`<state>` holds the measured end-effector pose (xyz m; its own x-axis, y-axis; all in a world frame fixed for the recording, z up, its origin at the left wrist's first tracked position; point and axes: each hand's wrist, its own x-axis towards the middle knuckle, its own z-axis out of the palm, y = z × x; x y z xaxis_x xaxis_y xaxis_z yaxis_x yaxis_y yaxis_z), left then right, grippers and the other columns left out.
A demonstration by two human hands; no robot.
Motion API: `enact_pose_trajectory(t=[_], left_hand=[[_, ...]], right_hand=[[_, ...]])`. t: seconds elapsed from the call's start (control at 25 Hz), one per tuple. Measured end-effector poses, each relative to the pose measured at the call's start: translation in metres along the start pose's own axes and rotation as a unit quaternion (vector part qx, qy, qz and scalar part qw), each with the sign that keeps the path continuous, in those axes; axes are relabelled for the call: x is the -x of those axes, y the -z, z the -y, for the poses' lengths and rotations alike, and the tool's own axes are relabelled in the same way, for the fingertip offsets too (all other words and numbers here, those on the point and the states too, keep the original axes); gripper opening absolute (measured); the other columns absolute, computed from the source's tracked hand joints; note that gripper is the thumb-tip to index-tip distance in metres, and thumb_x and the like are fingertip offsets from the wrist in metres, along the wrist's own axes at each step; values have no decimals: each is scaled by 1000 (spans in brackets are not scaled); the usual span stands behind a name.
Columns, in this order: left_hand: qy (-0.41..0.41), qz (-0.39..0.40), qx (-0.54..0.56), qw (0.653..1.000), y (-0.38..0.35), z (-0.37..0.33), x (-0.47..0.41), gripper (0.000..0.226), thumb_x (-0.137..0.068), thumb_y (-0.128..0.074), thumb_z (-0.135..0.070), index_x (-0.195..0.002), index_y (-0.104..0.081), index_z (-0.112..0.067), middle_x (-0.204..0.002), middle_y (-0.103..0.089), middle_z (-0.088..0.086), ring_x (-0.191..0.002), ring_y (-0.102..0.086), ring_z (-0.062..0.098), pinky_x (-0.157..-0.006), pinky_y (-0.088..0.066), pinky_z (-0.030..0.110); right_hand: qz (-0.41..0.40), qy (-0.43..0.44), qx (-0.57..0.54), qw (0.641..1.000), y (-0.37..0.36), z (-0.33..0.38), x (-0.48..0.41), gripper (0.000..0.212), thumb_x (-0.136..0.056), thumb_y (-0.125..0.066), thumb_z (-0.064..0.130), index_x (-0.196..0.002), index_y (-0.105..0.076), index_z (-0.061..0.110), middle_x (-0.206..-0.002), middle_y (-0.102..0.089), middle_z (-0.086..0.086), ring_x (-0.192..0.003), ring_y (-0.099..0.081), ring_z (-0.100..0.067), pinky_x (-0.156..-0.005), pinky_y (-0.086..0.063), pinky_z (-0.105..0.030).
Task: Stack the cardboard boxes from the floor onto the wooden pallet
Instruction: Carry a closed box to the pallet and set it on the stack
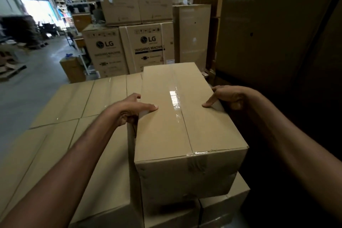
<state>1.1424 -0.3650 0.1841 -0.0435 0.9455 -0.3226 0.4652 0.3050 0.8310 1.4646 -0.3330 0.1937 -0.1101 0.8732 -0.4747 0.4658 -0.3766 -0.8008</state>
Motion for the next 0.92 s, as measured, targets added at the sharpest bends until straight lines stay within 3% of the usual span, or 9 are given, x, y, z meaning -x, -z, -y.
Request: enact_pose_trajectory(t=[0.2,0.36,0.48,0.56,0.72,0.92], left_hand=[[16,-22,0,1000,-17,25,16,97,-80,-87,-31,-157,-28,-29,-114,-55,-5,-110,-60,26,-79,-60,43],[34,-38,33,998,-40,42,20,107,-80,-87,-32,-162,-18,-37,-141,-48,-1,-118,-57,21,-88,-60,47],[31,-52,45,997,-53,51,22,105,-80,-87,-31,-162,-20,-36,-140,-51,-5,-108,-59,8,-65,-60,26],[30,-63,53,996,-56,59,21,111,-78,-89,-30,-163,-19,-34,-151,-49,-2,-118,-58,11,-61,-57,19],[46,-77,58,994,-61,69,20,112,-76,-91,-29,-163,-21,-34,-156,-43,-3,-106,-54,4,-64,-58,23],[81,-80,15,993,-60,84,3,102,-77,-90,-26,-160,-31,-28,-158,-41,5,-128,-46,16,-89,-56,34]], right_hand=[[35,33,57,997,-7,-12,-19,109,-78,-83,7,-161,-21,41,-161,-26,-8,-141,-32,-37,-103,-39,-56],[76,52,62,994,-11,-34,-35,107,-82,-81,7,-162,-19,43,-164,-24,-2,-125,-36,-27,-94,-40,-47],[102,87,66,989,-6,-45,-49,106,-82,-83,9,-161,-21,45,-163,-28,1,-127,-39,-23,-94,-46,-42],[115,99,67,986,-5,-50,-60,105,-82,-83,9,-161,-23,43,-160,-32,4,-122,-41,-16,-95,-45,-35],[141,73,45,986,-13,-60,-73,101,-82,-82,8,-159,-27,46,-131,-44,10,-104,-56,-17,-72,-52,-31],[161,36,36,986,-35,-84,-92,101,-81,-83,18,-157,-25,50,-146,-44,2,-110,-56,-24,-71,-50,-34]])
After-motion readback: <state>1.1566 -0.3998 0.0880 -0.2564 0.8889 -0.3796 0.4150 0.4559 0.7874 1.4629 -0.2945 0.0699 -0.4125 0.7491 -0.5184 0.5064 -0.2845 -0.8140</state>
